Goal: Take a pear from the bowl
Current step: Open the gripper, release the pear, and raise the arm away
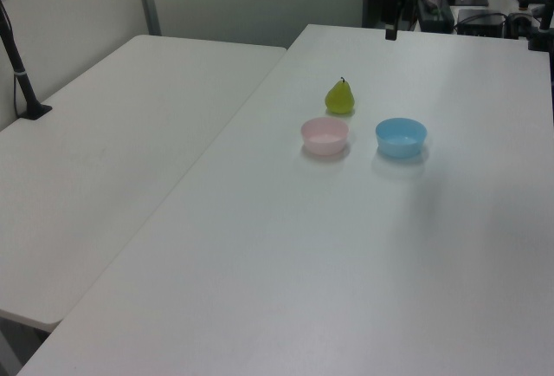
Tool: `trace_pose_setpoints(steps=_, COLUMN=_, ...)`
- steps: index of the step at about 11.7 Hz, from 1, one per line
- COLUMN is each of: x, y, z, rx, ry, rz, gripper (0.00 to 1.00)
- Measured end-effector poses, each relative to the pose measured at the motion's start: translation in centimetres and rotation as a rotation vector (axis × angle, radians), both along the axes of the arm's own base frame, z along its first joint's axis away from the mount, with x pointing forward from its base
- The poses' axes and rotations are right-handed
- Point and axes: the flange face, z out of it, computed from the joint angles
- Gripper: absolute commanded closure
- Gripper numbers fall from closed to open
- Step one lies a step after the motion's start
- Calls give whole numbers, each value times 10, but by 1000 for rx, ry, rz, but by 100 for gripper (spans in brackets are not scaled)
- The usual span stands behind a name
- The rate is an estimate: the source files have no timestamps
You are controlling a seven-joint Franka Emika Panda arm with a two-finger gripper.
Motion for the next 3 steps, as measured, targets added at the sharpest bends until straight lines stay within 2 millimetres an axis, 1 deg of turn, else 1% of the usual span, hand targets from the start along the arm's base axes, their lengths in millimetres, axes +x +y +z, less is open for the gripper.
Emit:
trace_pose_setpoints(steps=1, x=-6, y=1, z=3, rx=1, ry=-1, rz=3, gripper=0)
trace_pose_setpoints(steps=3, x=-10, y=1, z=2, rx=2, ry=3, rz=3, gripper=0)
